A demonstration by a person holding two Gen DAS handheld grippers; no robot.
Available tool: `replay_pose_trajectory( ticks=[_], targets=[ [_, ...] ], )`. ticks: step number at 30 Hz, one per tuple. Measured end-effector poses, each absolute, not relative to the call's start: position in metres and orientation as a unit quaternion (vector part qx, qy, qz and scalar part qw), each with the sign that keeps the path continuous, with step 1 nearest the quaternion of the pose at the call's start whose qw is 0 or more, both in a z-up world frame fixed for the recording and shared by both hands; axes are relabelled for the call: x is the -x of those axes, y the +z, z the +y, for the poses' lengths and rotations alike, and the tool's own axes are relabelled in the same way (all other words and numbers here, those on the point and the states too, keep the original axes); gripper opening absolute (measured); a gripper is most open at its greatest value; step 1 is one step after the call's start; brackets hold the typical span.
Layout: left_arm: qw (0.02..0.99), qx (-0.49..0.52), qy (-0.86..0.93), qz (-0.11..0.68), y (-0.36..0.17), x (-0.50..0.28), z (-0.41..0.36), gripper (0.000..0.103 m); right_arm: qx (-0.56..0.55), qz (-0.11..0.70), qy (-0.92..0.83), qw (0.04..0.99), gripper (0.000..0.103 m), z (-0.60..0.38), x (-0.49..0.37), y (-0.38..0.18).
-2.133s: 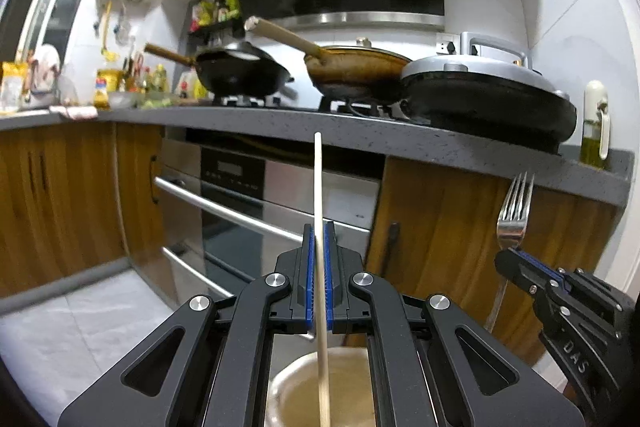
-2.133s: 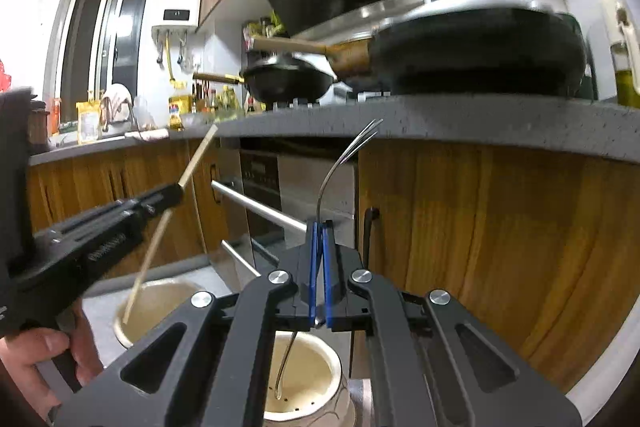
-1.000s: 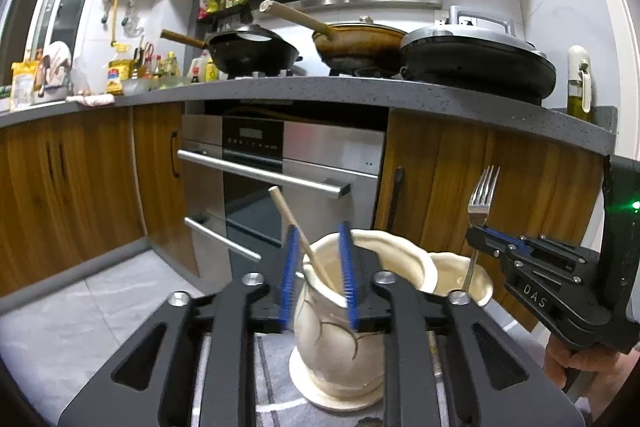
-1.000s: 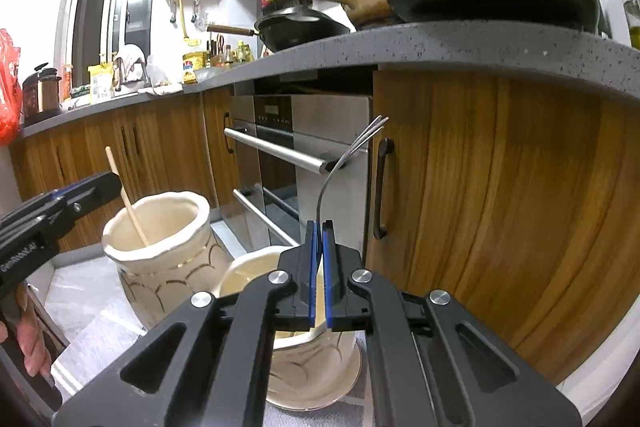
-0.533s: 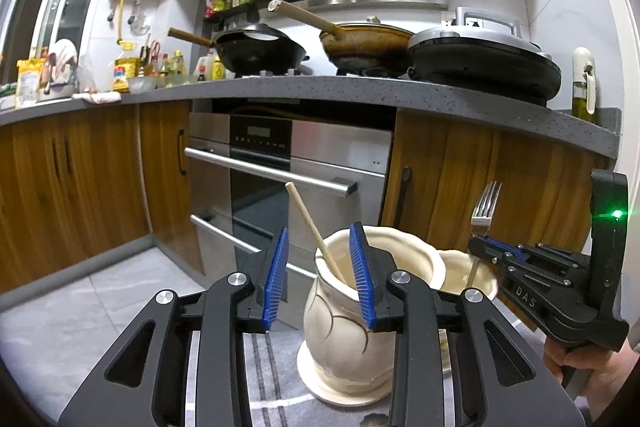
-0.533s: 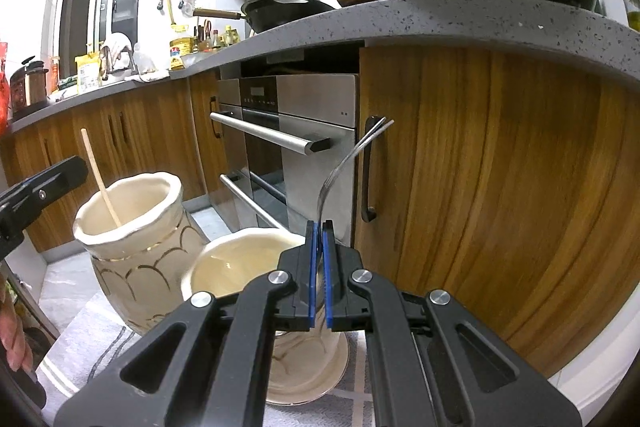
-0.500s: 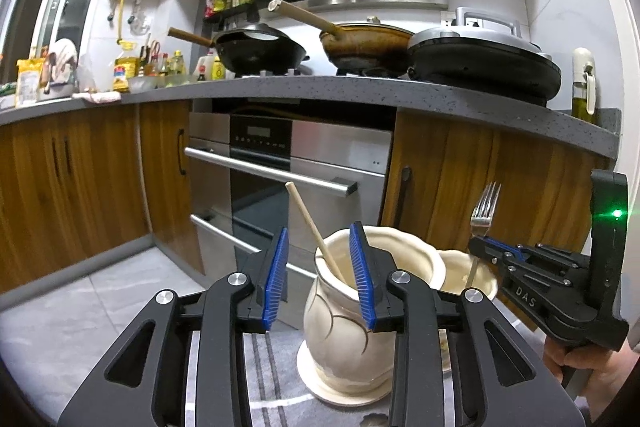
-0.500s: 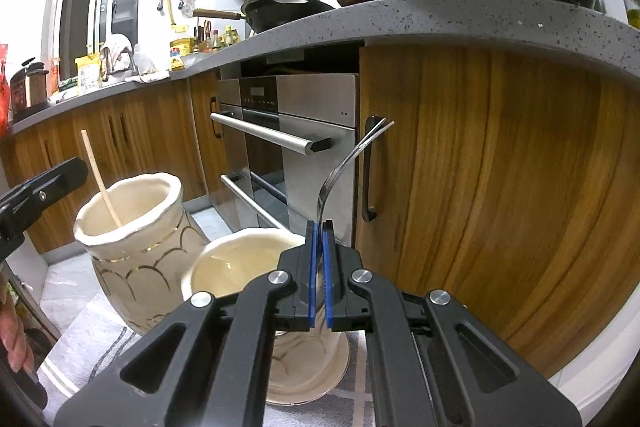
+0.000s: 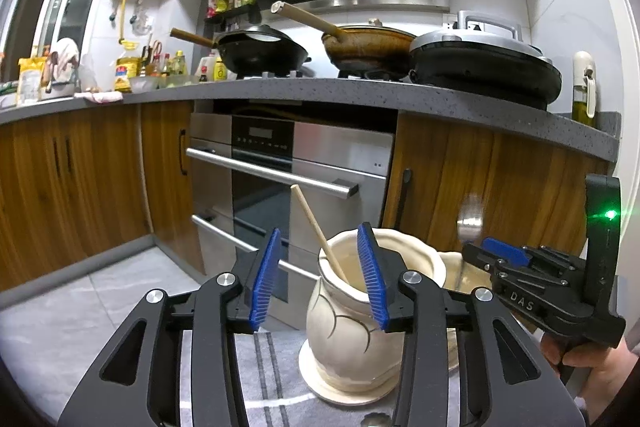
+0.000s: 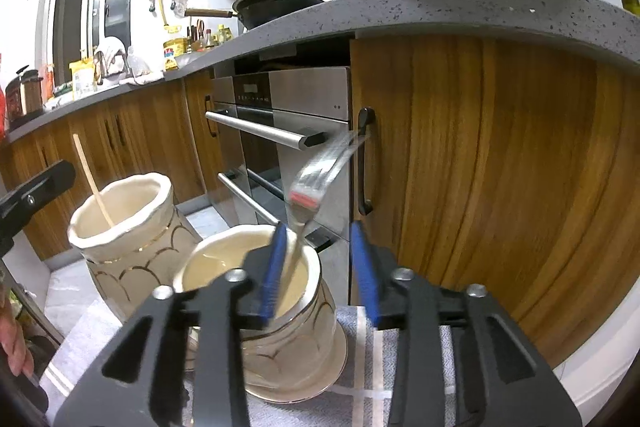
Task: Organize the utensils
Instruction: 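Withdraw both open tools from the holder back over the cloth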
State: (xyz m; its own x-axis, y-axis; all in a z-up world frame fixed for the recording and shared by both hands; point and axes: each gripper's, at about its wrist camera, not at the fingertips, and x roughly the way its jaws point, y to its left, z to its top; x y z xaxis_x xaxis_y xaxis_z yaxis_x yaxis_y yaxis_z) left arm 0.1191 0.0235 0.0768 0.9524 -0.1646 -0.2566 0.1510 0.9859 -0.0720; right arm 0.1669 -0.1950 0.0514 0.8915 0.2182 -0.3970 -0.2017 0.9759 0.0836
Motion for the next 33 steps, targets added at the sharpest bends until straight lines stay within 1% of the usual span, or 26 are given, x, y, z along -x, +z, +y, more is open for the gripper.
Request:
replay_pose_trajectory(
  ticks=[1,2,3,4,5,6,7,8,9,11,12,16,21,25,33],
  targets=[
    [0.988,0.026,-0.079,0.132,0.077,-0.118,0.024,0.042,-0.020,0.206,0.108,0.972,0.039,-0.195,-0.165,0.052],
    [0.988,0.027,-0.079,0.132,0.077,-0.118,0.024,0.045,-0.020,0.204,0.108,0.973,0.043,-0.196,-0.162,0.053],
    [0.988,0.029,-0.078,0.132,0.077,-0.117,0.025,0.048,-0.021,0.202,0.108,0.973,0.050,-0.196,-0.160,0.054],
    [0.988,0.030,-0.077,0.132,0.077,-0.117,0.025,0.055,-0.020,0.202,0.109,0.973,0.053,-0.197,-0.157,0.055],
    [0.988,0.031,-0.075,0.130,0.078,-0.115,0.027,0.058,-0.019,0.202,0.109,0.973,0.060,-0.197,-0.155,0.056],
    [0.989,0.032,-0.073,0.128,0.078,-0.113,0.028,0.058,-0.019,0.200,0.109,0.973,0.066,-0.198,-0.151,0.057],
    [0.989,0.032,-0.071,0.128,0.078,-0.111,0.029,0.061,-0.019,0.198,0.109,0.974,0.070,-0.199,-0.147,0.059],
    [0.989,0.032,-0.067,0.127,0.078,-0.109,0.030,0.069,-0.020,0.196,0.110,0.974,0.080,-0.199,-0.143,0.061],
    [0.989,0.034,-0.063,0.126,0.078,-0.107,0.032,0.072,-0.022,0.192,0.110,0.975,0.088,-0.200,-0.137,0.065],
    [0.990,0.040,-0.058,0.124,0.078,-0.102,0.036,0.080,-0.030,0.179,0.112,0.977,0.096,-0.203,-0.127,0.070],
    [0.990,0.042,-0.056,0.125,0.078,-0.100,0.039,0.081,-0.033,0.175,0.113,0.978,0.098,-0.203,-0.123,0.073],
    [0.989,0.048,-0.046,0.131,0.075,-0.090,0.046,0.093,-0.042,0.165,0.113,0.979,0.098,-0.204,-0.103,0.080],
    [0.987,0.044,-0.033,0.152,0.062,-0.083,0.050,0.093,-0.051,0.174,0.121,0.976,0.098,-0.206,-0.088,0.081],
    [0.982,0.038,-0.028,0.184,0.046,-0.079,0.052,0.093,-0.057,0.186,0.117,0.974,0.098,-0.209,-0.078,0.077],
    [0.973,0.015,-0.023,0.228,0.019,-0.063,0.048,0.093,-0.067,0.230,0.105,0.965,0.098,-0.219,-0.061,0.047]
  ],
)
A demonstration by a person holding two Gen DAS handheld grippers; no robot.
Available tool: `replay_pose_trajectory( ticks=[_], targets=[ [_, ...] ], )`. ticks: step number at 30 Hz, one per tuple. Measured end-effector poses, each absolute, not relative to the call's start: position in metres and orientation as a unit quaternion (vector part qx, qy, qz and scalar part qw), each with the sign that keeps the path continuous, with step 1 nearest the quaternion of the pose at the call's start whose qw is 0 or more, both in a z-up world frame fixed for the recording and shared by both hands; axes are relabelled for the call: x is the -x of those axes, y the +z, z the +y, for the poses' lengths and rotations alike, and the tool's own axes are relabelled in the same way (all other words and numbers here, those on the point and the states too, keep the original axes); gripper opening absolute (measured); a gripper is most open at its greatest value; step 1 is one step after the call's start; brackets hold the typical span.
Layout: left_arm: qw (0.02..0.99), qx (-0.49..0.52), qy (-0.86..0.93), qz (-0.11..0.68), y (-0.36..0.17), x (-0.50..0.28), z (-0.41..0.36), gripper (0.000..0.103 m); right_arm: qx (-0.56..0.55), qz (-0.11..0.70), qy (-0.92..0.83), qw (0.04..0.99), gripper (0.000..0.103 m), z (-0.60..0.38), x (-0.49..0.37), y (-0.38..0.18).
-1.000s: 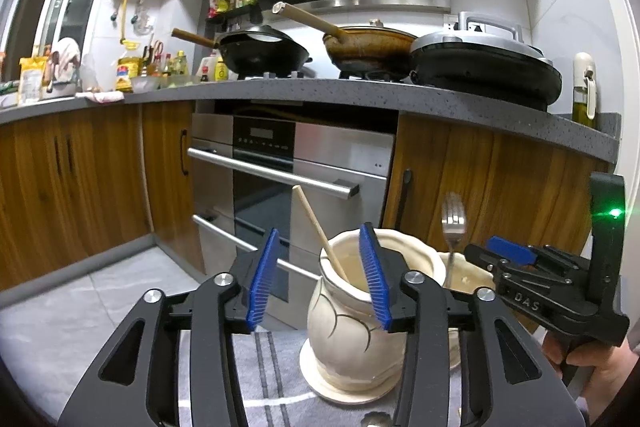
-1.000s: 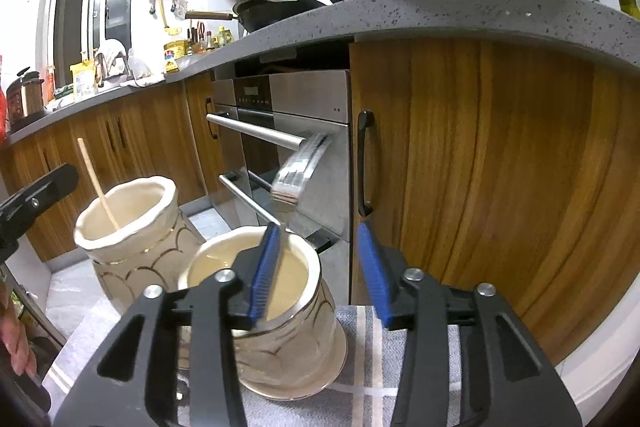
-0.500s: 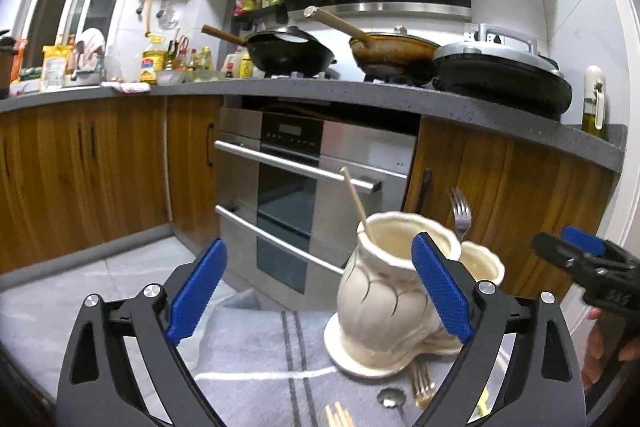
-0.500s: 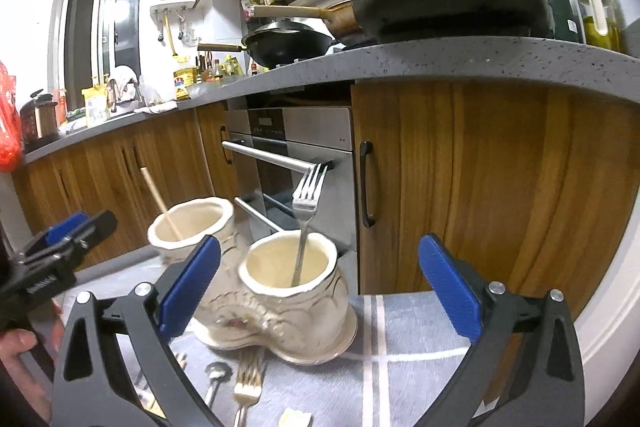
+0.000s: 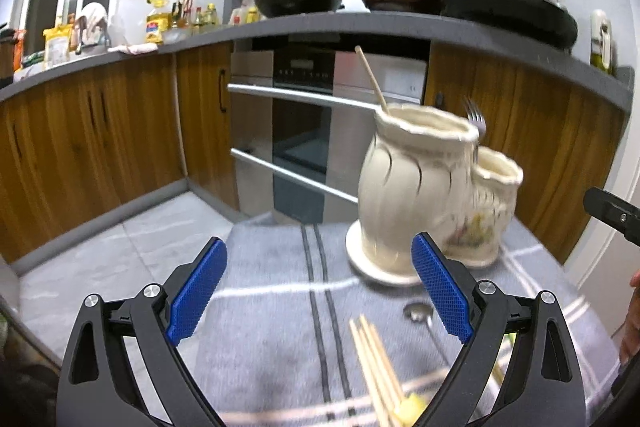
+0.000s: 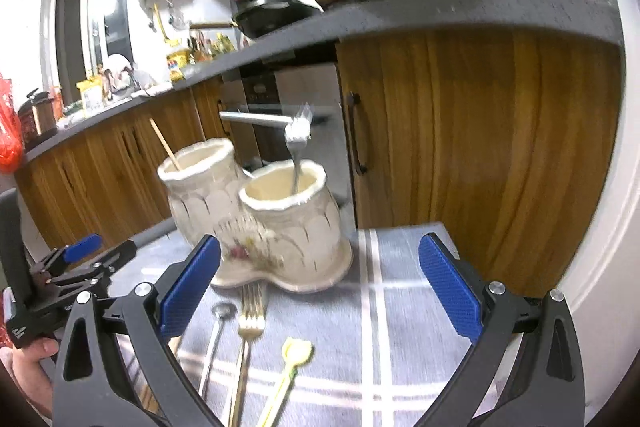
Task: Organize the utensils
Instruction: 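Withdraw both open tools from the holder back over the cloth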
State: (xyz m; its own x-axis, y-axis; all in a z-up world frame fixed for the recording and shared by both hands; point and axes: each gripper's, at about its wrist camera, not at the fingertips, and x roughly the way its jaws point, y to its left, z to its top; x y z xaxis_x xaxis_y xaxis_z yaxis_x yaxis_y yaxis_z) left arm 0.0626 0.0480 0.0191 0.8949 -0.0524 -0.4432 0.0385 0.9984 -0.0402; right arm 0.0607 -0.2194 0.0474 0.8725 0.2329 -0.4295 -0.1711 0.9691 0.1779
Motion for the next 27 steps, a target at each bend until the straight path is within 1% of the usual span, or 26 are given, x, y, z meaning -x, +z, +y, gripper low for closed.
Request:
replay_pose_trajectory(
  ticks=[8,14,17,18,20,22,24,25,27],
  targets=[
    [0.964,-0.004,-0.016,0.264,0.001,-0.045,0.045,0.093,-0.081,0.276,0.109,0.952,0.098,-0.219,-0.042,0.023],
    [0.957,0.022,-0.005,0.290,-0.003,-0.032,0.061,0.093,-0.018,0.288,0.181,0.940,0.098,-0.178,-0.019,0.012],
    [0.952,0.031,-0.003,0.305,-0.004,-0.021,0.070,0.093,0.007,0.303,0.221,0.927,0.095,-0.160,-0.009,0.007],
    [0.950,0.033,-0.003,0.311,-0.005,-0.017,0.073,0.093,0.019,0.313,0.230,0.921,0.090,-0.154,-0.007,0.004],
    [0.947,0.037,-0.002,0.318,-0.007,-0.012,0.077,0.093,0.034,0.325,0.249,0.912,0.082,-0.144,-0.002,0.000],
    [0.946,0.043,-0.002,0.322,-0.007,-0.009,0.080,0.093,0.053,0.343,0.270,0.898,0.072,-0.131,0.004,-0.007],
    [0.946,0.044,-0.002,0.322,-0.007,-0.008,0.082,0.093,0.068,0.357,0.289,0.886,0.055,-0.119,0.010,-0.012],
    [0.946,0.043,-0.001,0.321,-0.007,-0.007,0.082,0.093,0.074,0.362,0.292,0.882,0.050,-0.114,0.011,-0.015],
    [0.946,0.038,0.000,0.322,-0.009,-0.008,0.080,0.093,0.086,0.371,0.297,0.876,0.037,-0.107,0.012,-0.019]
  ],
)
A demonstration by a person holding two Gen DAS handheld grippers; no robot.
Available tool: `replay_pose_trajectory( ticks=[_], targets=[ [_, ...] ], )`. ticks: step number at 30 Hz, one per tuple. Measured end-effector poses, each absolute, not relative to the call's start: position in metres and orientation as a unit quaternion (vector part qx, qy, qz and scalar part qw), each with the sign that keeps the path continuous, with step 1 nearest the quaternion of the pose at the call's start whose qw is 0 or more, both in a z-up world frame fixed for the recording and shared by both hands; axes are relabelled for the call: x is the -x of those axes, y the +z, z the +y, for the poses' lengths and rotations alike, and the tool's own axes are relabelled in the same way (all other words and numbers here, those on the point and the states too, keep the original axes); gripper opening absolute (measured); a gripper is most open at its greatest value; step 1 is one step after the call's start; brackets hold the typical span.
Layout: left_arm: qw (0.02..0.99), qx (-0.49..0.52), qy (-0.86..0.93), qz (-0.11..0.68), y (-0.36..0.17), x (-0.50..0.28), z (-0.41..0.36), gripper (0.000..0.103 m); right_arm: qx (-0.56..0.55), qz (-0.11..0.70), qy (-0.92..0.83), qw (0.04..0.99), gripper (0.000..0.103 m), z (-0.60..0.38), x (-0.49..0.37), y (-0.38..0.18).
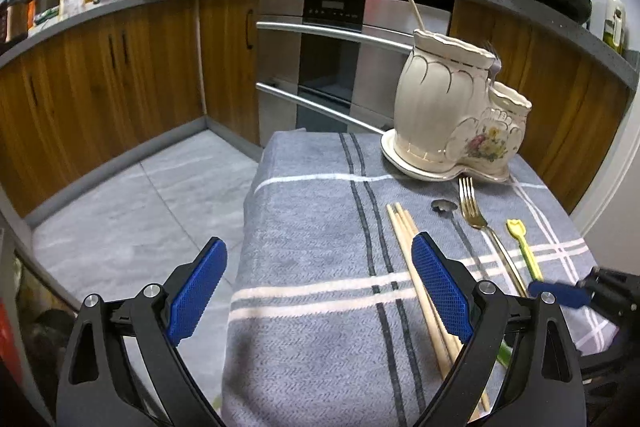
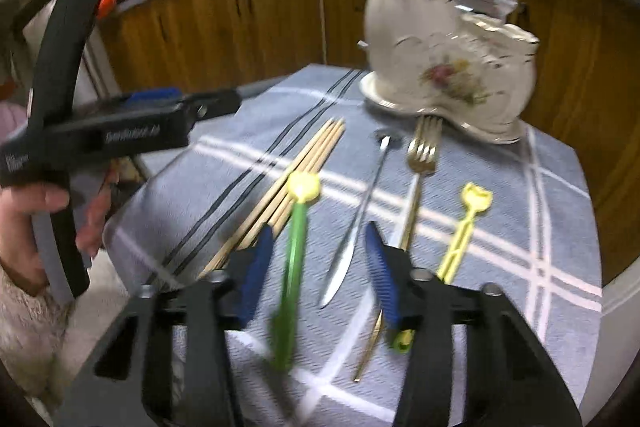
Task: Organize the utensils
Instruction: 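Withdraw both open tools from the holder back over the cloth, then grasp the green-handled yellow spoon with the right tool while the left tool approaches the chopsticks, then close the left tool on one wooden chopstick while the right tool lifts the spoon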
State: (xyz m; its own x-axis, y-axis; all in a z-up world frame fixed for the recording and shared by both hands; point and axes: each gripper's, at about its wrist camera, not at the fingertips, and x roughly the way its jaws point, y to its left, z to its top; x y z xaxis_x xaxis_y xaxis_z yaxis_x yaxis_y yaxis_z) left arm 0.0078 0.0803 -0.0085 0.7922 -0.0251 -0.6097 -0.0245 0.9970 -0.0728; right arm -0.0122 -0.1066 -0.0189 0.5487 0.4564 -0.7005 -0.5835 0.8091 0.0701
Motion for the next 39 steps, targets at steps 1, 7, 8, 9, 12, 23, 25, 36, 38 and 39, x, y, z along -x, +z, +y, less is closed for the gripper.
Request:
replay_pose_trajectory(
  ticks=[1,7,8,9,12,23,25,36,38,39],
  targets=[
    [0.946,0.038,-0.002,0.323,-0.009,-0.009,0.080,0.093,0.088,0.374,0.298,0.874,0.034,-0.105,0.013,-0.021],
    [0.945,0.031,-0.008,0.326,-0.011,-0.011,0.075,0.093,0.100,0.383,0.302,0.867,0.020,-0.095,0.016,-0.026],
    [0.944,0.030,-0.009,0.327,-0.011,-0.011,0.075,0.093,0.101,0.385,0.303,0.866,0.019,-0.094,0.015,-0.026],
    [0.944,0.030,-0.010,0.328,-0.011,-0.012,0.075,0.093,0.103,0.387,0.303,0.865,0.019,-0.093,0.014,-0.026],
    [0.944,0.027,-0.013,0.329,-0.012,-0.012,0.073,0.093,0.110,0.389,0.305,0.862,0.019,-0.089,0.011,-0.027],
    [0.942,0.027,-0.007,0.335,-0.015,-0.014,0.078,0.093,0.139,0.385,0.291,0.865,0.010,-0.084,0.004,-0.032],
    [0.941,0.025,-0.014,0.338,-0.015,-0.014,0.075,0.093,0.125,0.379,0.288,0.871,0.010,-0.091,0.002,-0.028],
    [0.910,-0.042,-0.067,0.406,-0.029,-0.011,0.026,0.052,0.050,0.344,0.259,0.901,0.010,-0.142,-0.008,-0.002],
    [0.904,-0.045,-0.071,0.418,-0.033,-0.011,0.021,0.041,0.050,0.338,0.257,0.904,0.010,-0.145,-0.008,-0.001],
    [0.902,-0.040,-0.074,0.423,-0.035,-0.010,0.020,0.040,0.047,0.336,0.257,0.905,0.010,-0.148,-0.008,0.001]
  ],
)
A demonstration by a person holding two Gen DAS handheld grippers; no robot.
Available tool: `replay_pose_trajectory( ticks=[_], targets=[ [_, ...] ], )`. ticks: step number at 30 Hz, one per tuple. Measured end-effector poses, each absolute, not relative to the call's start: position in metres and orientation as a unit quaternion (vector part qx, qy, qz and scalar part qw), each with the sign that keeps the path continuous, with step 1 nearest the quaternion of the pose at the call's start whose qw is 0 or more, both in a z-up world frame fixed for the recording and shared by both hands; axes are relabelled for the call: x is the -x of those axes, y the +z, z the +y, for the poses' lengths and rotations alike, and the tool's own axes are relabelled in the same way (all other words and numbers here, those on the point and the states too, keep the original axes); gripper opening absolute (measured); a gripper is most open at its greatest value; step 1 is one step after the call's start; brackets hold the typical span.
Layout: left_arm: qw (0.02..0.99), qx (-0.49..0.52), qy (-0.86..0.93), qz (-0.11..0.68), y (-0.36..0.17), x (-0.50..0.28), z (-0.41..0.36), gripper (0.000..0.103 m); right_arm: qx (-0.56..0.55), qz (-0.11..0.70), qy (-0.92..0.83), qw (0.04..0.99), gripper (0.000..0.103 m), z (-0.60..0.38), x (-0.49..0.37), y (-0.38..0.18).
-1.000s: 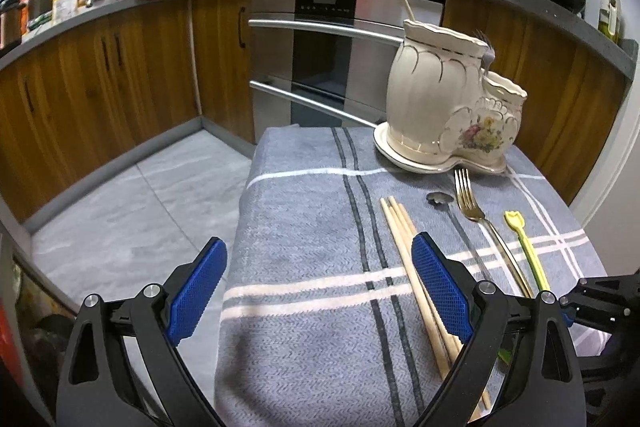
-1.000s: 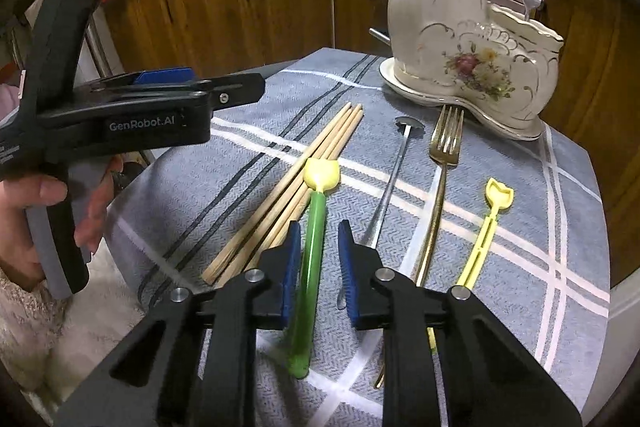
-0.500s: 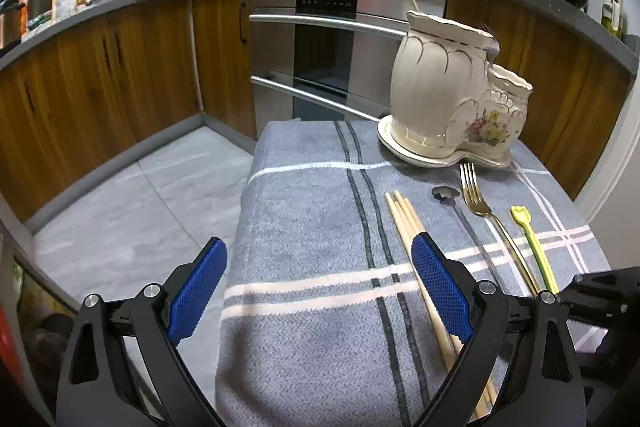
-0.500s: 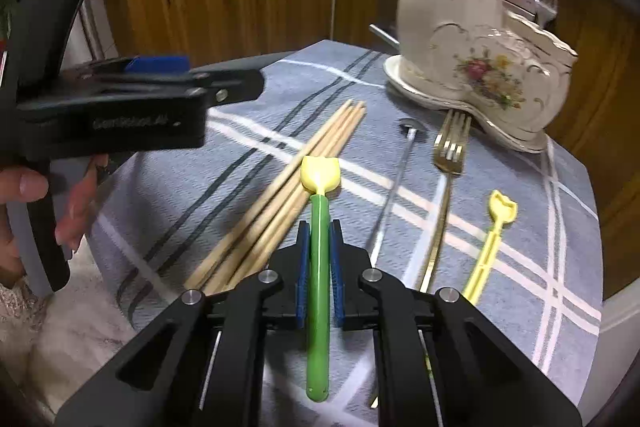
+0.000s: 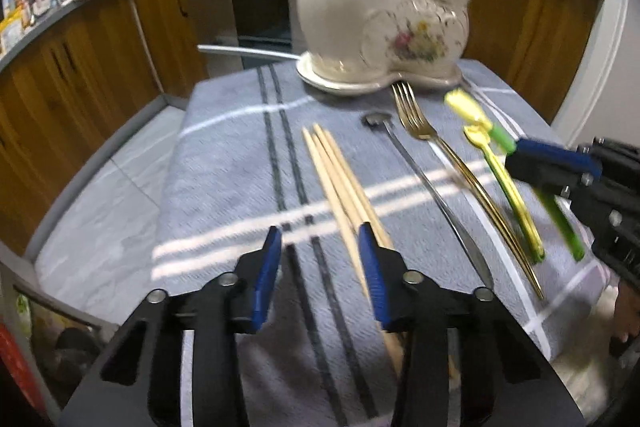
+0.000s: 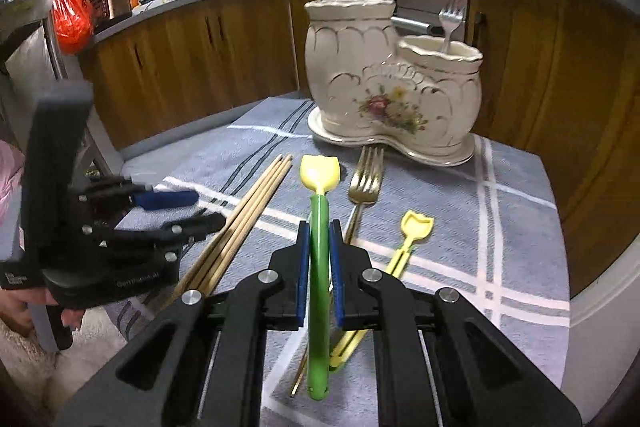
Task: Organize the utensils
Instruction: 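Close the left tool on one wooden chopstick while the right tool lifts the spoon, then carry the chopstick with the left tool while the right tool carries the spoon to the holder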
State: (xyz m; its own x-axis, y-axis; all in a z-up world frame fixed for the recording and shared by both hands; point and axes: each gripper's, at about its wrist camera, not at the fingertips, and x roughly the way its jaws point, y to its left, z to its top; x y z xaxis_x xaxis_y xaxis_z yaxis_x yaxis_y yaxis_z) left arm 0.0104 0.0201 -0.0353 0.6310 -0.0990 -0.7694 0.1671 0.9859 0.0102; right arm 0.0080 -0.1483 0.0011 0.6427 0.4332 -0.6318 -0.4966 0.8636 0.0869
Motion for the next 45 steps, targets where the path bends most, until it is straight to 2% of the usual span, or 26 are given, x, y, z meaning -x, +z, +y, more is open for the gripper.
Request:
replay_pose_trajectory(
  ticks=[2,7,15,18,20,31,35,45],
  targets=[
    [0.898,-0.034,-0.074,0.431,-0.039,-0.009,0.020,0.035,0.043,0.334,0.257,0.906,0.010,-0.151,-0.011,0.002],
    [0.896,-0.049,-0.069,0.437,-0.038,-0.006,0.015,0.030,0.036,0.329,0.256,0.908,0.010,-0.161,-0.011,0.006],
    [0.884,-0.092,-0.056,0.456,-0.036,-0.025,0.005,0.027,0.036,0.319,0.250,0.914,0.010,-0.164,-0.008,0.009],
    [0.871,-0.110,-0.067,0.474,-0.034,-0.031,0.000,0.020,0.038,0.320,0.248,0.914,0.010,-0.164,-0.009,0.008],
    [0.864,-0.114,-0.075,0.484,-0.034,-0.035,-0.003,0.010,0.038,0.321,0.249,0.913,0.010,-0.163,-0.009,0.008],
    [0.875,-0.102,-0.061,0.469,-0.035,-0.029,0.010,0.006,0.019,0.306,0.250,0.918,0.010,-0.177,-0.008,0.012],
    [0.891,-0.079,-0.052,0.444,-0.021,-0.023,0.027,0.006,-0.001,0.297,0.244,0.923,0.010,-0.187,-0.010,0.015],
    [0.944,-0.016,-0.095,0.315,0.043,0.006,0.034,0.006,-0.060,0.267,0.216,0.937,0.010,-0.211,-0.020,0.025]
  ],
)
